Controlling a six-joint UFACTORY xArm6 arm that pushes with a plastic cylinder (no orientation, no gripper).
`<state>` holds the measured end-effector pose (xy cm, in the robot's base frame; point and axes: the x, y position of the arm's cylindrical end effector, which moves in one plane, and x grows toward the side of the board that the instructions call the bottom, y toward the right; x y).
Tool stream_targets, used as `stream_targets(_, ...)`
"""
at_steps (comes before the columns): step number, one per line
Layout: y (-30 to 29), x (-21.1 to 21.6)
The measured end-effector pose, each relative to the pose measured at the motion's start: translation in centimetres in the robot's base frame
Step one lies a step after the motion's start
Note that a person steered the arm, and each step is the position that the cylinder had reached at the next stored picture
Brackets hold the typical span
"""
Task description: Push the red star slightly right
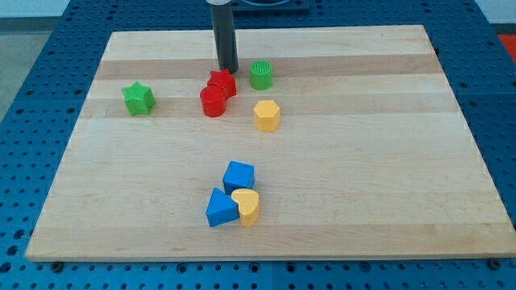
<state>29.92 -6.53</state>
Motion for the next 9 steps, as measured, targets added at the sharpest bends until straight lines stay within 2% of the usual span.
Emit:
stream_targets(2, 6.3, 0.0)
stream_targets(4, 7.5, -0.1)
stream_targets(6, -2.7, -0.1)
stream_targets(7, -7.6, 1.3)
stream_targets(9, -7.5, 3.4)
